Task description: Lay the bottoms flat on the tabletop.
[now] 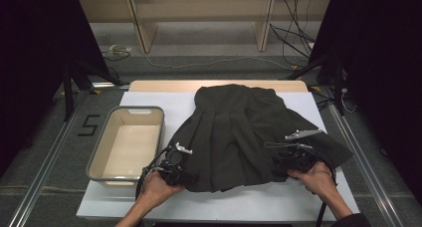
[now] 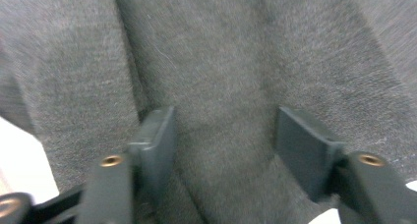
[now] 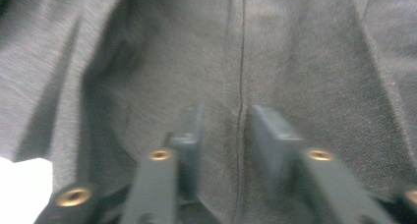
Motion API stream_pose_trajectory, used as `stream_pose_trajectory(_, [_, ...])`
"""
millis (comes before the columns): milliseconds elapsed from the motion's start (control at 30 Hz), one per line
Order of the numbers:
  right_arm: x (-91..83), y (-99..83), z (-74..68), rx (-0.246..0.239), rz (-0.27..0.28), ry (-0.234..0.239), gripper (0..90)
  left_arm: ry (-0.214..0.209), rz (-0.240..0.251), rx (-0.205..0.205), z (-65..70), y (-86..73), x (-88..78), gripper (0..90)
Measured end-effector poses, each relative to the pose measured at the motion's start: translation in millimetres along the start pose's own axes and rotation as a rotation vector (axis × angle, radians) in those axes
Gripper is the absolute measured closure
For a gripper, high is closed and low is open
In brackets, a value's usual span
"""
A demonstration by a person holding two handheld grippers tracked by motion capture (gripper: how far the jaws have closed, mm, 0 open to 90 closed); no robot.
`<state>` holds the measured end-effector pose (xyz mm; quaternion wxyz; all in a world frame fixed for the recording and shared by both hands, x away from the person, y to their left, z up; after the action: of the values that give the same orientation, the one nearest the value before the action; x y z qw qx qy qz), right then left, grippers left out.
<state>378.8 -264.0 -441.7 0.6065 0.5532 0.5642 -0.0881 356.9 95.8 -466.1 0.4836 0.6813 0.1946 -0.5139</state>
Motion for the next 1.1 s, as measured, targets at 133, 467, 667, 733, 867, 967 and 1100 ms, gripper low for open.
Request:
stream_pose_trajectory(133, [7.6, -0.5, -1.3, 0.013, -0.046, 0.014, 87.9, -0.046, -0.020, 0.030, 5.6, -0.1, 11.2, 72.1])
stream_pose_trajectory(467, [14.7, 0.8, -40.0, 0.009, -0.071, 0.115, 89.5, -0.174, 0.034, 0.042, 25.0, 4.1, 4.8, 89.2])
stream_pose_trajectory(667, [17.8, 7.0, -43.0, 0.037, -0.051, 0.142, 83.4, -0.161, 0.055, 0.063, 31.2, 8.1, -0.5, 87.3])
stream_pose_trajectory(733, [6.0, 8.5, -36.7, 0.043, 0.002, 0.149, 73.9, -0.177, 0.057, 0.058, 27.0, 7.7, -3.4, 81.0])
stream_pose_trajectory(867, [-27.7, 12.2, -21.3, 0.056, 0.154, 0.161, 56.6, -0.180, 0.112, 0.043, 17.1, 8.7, -18.3, 60.1])
stream_pose_trajectory(967, [-44.9, 10.9, -5.4, 0.080, 0.224, 0.123, 50.1, -0.172, 0.161, 0.007, 4.4, 9.7, -31.6, 56.3])
stream_pose_trajectory(1100, [-50.7, 6.6, 20.1, 0.108, 0.234, -0.002, 47.6, -0.115, 0.185, -0.048, -8.2, 11.0, -37.4, 44.6])
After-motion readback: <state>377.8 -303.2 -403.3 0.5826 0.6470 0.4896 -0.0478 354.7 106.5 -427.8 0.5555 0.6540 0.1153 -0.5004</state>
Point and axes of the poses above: each handheld gripper's, and its own axes: x roughly forward along the jaws, y roughly out of its top, z roughly to its right, the point moved 1 cm from there along x, roughly forward along the jaws, and after that the axes turned 10 degrees about y, right-handed, at the moved point
